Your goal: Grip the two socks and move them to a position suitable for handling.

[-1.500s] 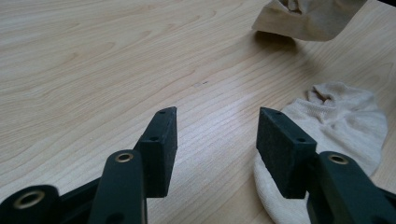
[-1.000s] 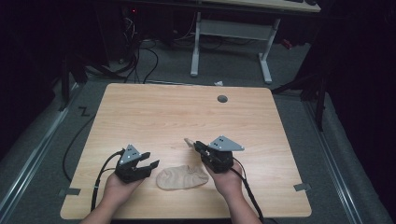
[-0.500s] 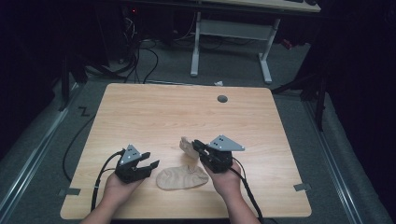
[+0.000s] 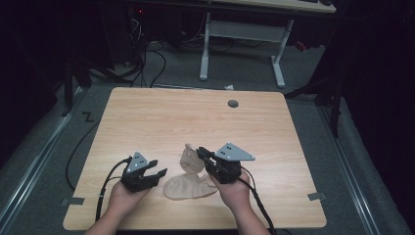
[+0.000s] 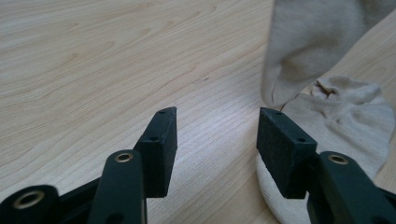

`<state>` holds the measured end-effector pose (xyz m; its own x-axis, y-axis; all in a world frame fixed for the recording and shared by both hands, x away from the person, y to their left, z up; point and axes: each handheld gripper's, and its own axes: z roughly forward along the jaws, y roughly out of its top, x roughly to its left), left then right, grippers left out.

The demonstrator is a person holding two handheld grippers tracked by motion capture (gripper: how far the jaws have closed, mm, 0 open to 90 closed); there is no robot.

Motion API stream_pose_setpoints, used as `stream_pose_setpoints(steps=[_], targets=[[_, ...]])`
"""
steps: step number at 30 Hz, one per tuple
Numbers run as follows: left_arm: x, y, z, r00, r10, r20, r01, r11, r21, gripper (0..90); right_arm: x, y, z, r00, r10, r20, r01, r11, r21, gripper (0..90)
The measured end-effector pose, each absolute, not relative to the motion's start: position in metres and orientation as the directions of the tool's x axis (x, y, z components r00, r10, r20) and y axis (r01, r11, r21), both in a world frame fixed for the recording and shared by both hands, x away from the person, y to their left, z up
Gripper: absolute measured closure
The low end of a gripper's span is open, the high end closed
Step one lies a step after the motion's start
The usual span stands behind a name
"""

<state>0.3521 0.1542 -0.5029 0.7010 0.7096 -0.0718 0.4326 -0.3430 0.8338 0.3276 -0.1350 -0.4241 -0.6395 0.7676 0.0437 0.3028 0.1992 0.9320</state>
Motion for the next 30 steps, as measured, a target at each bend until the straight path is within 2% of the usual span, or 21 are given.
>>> stream_pose_setpoints(steps=[13,23,30], targets=[[0.352,0.154,-0.503,0.702,0.709,-0.071,0.433,-0.345,0.833,48.5,0.346,-0.159,-0.448,-0.553,0.831,0.053,0.385,0.198,0.901,84.4],[0.352,0.153,-0.503,0.705,0.706,-0.067,0.433,-0.354,0.829,48.5,0.366,-0.184,-0.483,-0.464,0.880,0.101,0.513,0.174,0.840,84.2],[0.354,0.151,-0.503,0.707,0.705,-0.055,0.427,-0.363,0.828,48.7,0.369,-0.198,-0.497,-0.414,0.903,0.112,0.564,0.158,0.811,83.8]])
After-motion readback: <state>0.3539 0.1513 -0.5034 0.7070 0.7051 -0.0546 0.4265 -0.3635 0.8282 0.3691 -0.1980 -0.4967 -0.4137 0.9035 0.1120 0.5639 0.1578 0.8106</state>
